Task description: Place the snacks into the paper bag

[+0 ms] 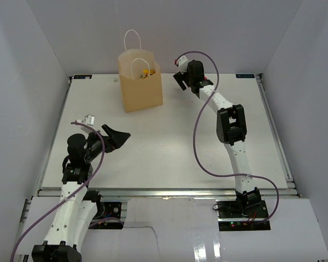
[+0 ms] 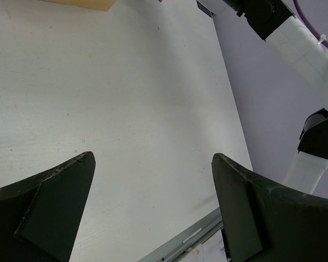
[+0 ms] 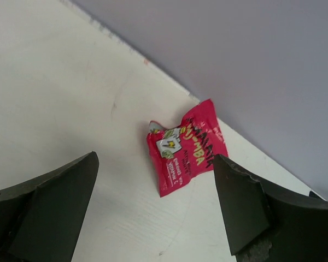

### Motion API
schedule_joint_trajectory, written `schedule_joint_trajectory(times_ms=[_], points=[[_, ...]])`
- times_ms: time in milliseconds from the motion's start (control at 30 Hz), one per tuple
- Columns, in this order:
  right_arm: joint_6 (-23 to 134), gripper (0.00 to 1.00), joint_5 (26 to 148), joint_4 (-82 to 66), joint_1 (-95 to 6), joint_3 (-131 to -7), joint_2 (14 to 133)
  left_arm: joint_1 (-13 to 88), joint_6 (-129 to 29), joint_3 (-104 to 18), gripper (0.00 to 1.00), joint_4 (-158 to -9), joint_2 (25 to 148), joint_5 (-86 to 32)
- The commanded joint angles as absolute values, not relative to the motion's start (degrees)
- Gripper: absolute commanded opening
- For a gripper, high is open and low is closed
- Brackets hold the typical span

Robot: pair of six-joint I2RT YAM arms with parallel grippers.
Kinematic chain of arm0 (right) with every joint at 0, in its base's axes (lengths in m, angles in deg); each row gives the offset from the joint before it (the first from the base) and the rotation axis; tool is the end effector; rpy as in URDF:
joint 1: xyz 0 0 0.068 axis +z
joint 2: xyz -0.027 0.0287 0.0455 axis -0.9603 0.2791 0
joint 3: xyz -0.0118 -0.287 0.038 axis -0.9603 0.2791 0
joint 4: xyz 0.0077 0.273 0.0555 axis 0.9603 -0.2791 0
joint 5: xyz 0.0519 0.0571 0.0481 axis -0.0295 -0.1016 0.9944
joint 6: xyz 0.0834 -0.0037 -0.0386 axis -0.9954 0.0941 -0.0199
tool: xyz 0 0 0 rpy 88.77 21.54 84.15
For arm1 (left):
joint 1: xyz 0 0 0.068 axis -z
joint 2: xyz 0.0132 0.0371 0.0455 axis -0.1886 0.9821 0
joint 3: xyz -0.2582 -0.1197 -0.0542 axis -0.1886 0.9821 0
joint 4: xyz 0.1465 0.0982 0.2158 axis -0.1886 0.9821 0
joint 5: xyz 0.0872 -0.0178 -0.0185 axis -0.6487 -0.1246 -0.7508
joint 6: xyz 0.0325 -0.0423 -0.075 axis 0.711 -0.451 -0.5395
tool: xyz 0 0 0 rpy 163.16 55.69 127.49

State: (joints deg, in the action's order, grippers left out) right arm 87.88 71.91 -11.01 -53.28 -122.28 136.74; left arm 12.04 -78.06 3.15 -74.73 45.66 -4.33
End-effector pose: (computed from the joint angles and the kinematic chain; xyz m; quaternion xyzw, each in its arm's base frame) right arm 0.6275 0.2237 0.2129 -0.2841 0.7642 -0.0759 0.5740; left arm 0.1963 -0.0465 0.2545 -0.1024 0.7769 -0.4036 0.4722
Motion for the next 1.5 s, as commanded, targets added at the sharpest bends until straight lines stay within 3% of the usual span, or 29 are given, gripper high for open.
schedule_joint_trajectory(times_ms=[0,367,833,900,933,1033,1100,1300,1467], points=[[97.9,0.91,65.9,-10.6,-52.3,-121.3,138.2,11.7,-78.9,2.4,0.98,-77.1,46.9,-3.9],[106.1,0.82,58.2,-2.9,-52.1,-125.7,146.9,11.7,-79.8,2.5,0.98,-80.0,50.2,-3.3],[105.2,0.54,62.5,-5.5,-55.2,-122.3,147.5,11.7,-80.4,2.6,0.98,-79.5,49.2,-3.3],[104.5,0.45,64.7,-9.0,-55.4,-121.8,146.6,11.7,-80.5,2.3,0.98,-79.5,49.2,-3.1],[104.1,0.35,66.8,-10.1,-55.4,-121.6,146.2,11.7,-80.5,2.2,0.98,-79.4,49.3,-3.0],[102.7,0.24,69.0,-11.9,-55.3,-119.5,144.4,11.7,-80.5,1.8,0.98,-79.3,49.1,-3.0],[101.9,0.08,69.6,-11.9,-55.5,-117.1,142.4,11.7,-80.6,1.6,0.98,-78.9,48.5,-2.9],[94.9,0.08,77.0,-11.9,-57.9,-108.4,132.0,11.7,-81.1,2.1,0.98,-78.0,45.8,-3.4],[88.5,0.08,101.2,-12.0,-61.6,-94.1,116.0,11.7,-82.9,2.7,0.98,-78.3,44.5,-3.3]])
